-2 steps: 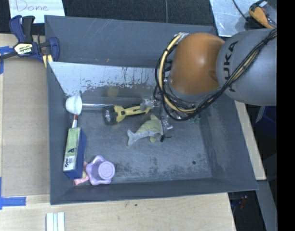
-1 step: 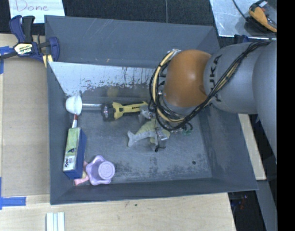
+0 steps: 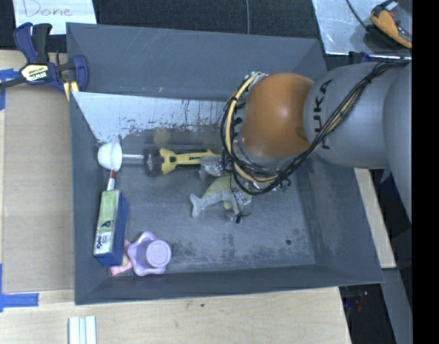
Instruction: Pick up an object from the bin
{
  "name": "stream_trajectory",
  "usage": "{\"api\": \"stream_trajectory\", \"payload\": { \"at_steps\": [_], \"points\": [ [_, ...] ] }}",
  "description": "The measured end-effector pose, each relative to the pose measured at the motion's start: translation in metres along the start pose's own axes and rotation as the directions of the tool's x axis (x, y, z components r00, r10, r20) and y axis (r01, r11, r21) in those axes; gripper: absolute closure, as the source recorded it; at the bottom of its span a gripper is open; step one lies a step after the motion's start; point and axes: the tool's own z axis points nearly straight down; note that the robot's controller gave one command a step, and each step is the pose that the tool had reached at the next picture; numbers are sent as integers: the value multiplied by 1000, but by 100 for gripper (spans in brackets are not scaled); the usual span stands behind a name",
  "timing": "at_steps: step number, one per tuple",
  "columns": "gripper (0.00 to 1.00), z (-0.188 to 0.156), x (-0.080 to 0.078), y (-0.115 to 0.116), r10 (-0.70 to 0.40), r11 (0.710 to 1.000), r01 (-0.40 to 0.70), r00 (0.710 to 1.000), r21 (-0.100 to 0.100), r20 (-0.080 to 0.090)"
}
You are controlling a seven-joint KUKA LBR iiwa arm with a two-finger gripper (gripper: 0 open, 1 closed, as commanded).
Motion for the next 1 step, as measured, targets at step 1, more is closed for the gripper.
{"api": "stream_trajectory", "payload": {
  "at_steps": [1],
  "points": [
    [100, -2, 5, -3, 227, 974, -227, 974, -3, -15]
  ]
}}
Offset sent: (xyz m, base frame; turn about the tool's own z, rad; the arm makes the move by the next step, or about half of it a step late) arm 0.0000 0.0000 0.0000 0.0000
